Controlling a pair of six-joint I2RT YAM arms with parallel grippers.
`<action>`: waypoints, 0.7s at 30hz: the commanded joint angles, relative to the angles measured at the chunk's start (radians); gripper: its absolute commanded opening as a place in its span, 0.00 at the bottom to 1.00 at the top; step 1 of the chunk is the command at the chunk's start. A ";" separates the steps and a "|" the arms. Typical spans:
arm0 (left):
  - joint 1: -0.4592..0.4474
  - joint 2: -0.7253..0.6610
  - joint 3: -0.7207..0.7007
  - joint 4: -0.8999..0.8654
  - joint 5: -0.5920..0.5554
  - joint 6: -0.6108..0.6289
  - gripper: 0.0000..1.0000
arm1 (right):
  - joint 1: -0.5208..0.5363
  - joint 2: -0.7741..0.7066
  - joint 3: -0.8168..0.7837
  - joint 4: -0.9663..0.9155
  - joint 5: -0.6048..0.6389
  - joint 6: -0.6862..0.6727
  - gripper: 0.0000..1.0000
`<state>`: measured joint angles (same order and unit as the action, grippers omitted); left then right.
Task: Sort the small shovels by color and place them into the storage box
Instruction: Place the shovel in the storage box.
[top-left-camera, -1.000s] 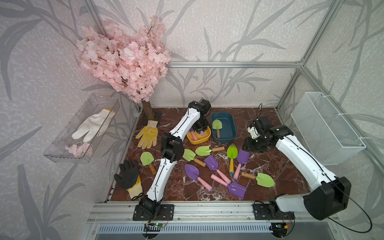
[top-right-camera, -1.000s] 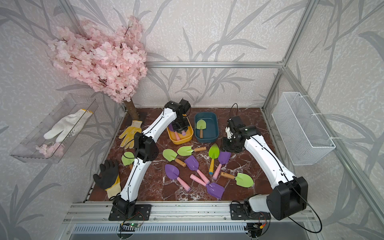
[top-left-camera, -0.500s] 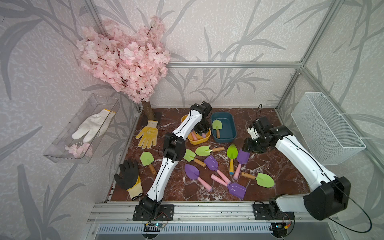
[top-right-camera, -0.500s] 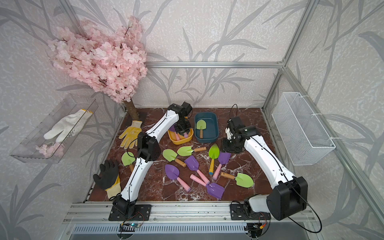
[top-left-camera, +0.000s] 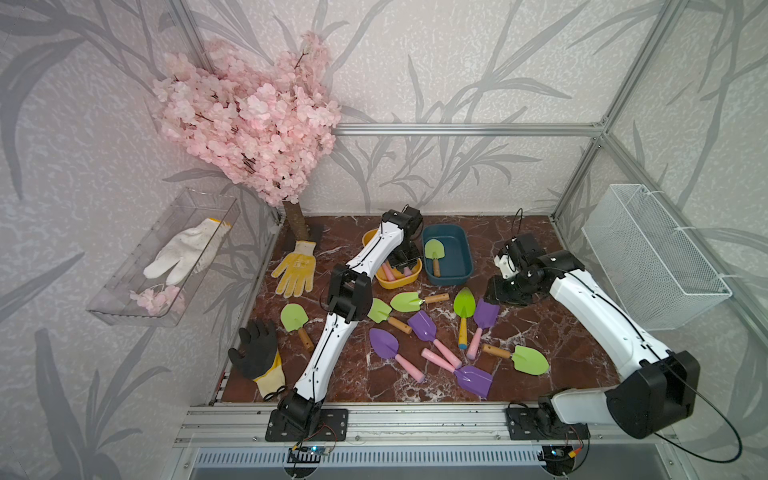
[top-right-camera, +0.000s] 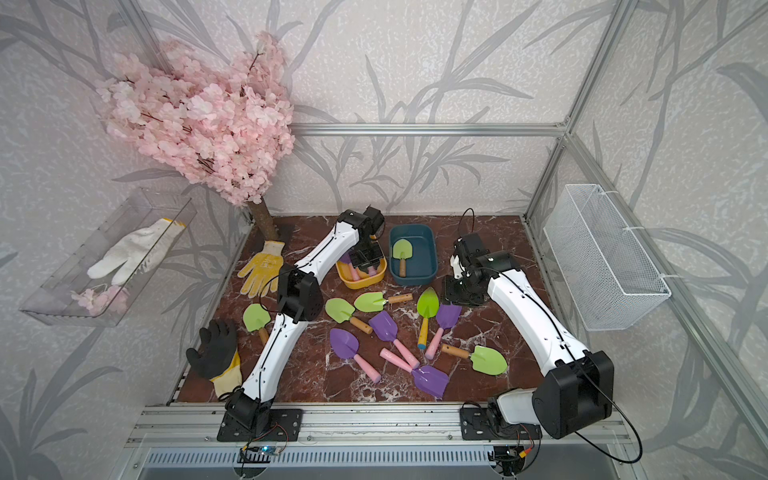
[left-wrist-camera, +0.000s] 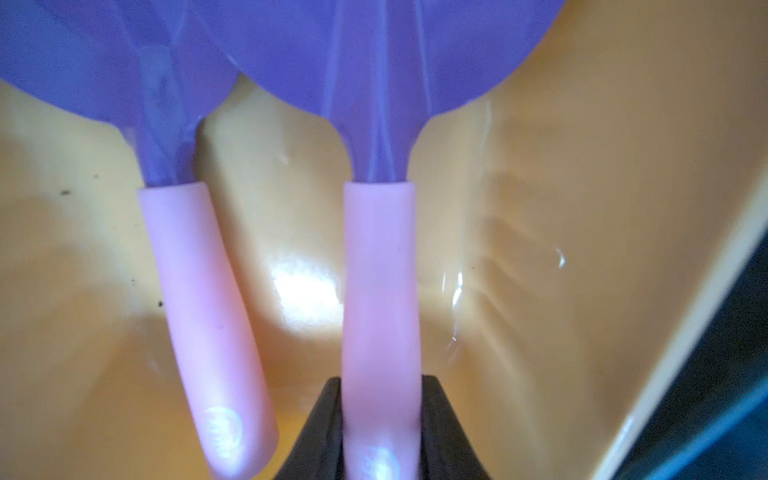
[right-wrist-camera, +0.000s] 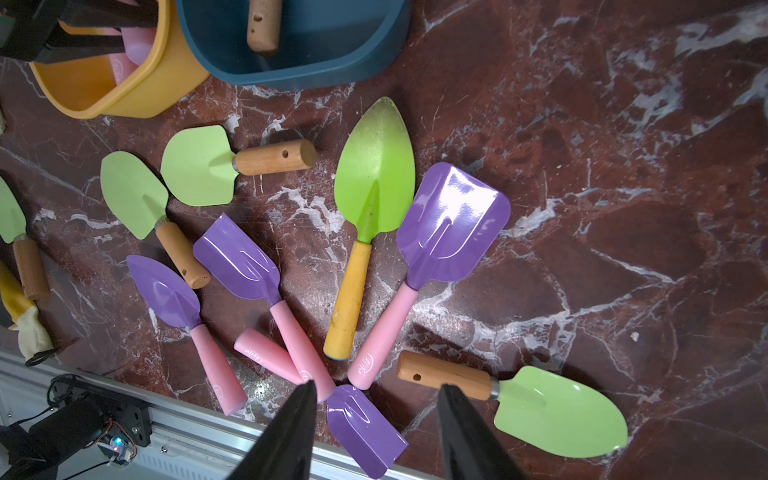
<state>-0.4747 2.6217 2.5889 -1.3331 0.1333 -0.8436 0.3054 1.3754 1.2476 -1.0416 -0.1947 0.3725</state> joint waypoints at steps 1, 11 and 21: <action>0.008 0.030 0.033 0.001 0.000 0.017 0.00 | -0.005 0.013 -0.004 0.001 -0.008 -0.007 0.51; 0.011 0.041 0.037 0.017 -0.001 0.017 0.00 | -0.005 0.026 0.001 0.002 -0.012 -0.009 0.51; 0.014 0.057 0.039 0.038 0.006 0.012 0.00 | -0.005 0.031 -0.005 0.003 -0.014 -0.007 0.51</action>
<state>-0.4698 2.6553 2.5984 -1.3045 0.1387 -0.8383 0.3054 1.3949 1.2476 -1.0401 -0.2031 0.3710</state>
